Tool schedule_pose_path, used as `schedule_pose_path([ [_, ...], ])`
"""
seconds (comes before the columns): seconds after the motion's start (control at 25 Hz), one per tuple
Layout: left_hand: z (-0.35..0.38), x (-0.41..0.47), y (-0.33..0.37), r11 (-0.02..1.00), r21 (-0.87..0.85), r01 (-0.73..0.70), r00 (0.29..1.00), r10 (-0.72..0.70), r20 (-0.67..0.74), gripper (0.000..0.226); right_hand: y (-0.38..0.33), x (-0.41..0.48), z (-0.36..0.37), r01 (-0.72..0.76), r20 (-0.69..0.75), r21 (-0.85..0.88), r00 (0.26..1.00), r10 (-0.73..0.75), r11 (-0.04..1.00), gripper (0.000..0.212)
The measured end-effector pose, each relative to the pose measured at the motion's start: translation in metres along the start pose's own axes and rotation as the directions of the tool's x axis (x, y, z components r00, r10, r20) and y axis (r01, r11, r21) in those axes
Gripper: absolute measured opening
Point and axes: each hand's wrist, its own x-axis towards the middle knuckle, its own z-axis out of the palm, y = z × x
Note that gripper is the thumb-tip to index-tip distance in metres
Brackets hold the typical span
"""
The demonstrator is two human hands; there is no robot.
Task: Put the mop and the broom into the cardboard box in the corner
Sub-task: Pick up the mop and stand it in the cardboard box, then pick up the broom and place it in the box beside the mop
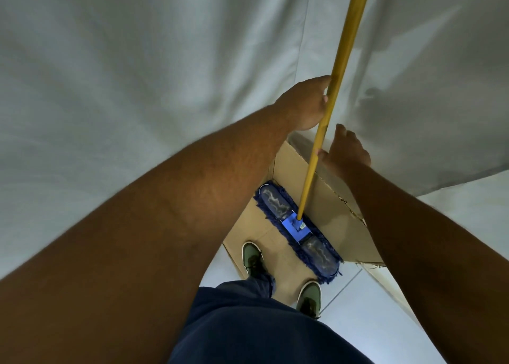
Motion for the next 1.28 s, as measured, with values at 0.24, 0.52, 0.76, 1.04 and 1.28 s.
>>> schedule_pose_path([
  [0.24,-0.002,-0.046,-0.052,0.835,0.548,0.059,0.996,-0.01,-0.093,0.071,-0.002,-0.012,-0.015,0.163,-0.111,-0.279,0.973,-0.201,0.946,0.084],
  [0.52,-0.01,-0.144,-0.086,0.783,0.428,0.451,0.876,-0.294,-0.383,0.063,-0.037,-0.037,-0.045,0.368,-0.115,-0.405,0.888,-0.446,0.837,0.081],
  [0.76,0.008,-0.263,-0.089,0.658,0.273,0.702,0.679,-0.502,-0.535,0.061,-0.087,-0.078,-0.027,0.587,-0.043,-0.455,0.737,-0.675,0.67,0.079],
  [1.04,0.06,-0.463,-0.098,0.387,-0.037,0.921,0.29,-0.747,-0.598,0.059,-0.178,-0.209,0.044,0.848,0.124,-0.403,0.423,-0.898,0.344,0.076],
  [1.28,0.089,-0.658,-0.09,0.087,-0.261,0.962,-0.081,-0.818,-0.569,0.061,-0.267,-0.362,0.114,0.941,0.284,-0.336,0.061,-0.957,-0.039,0.076],
])
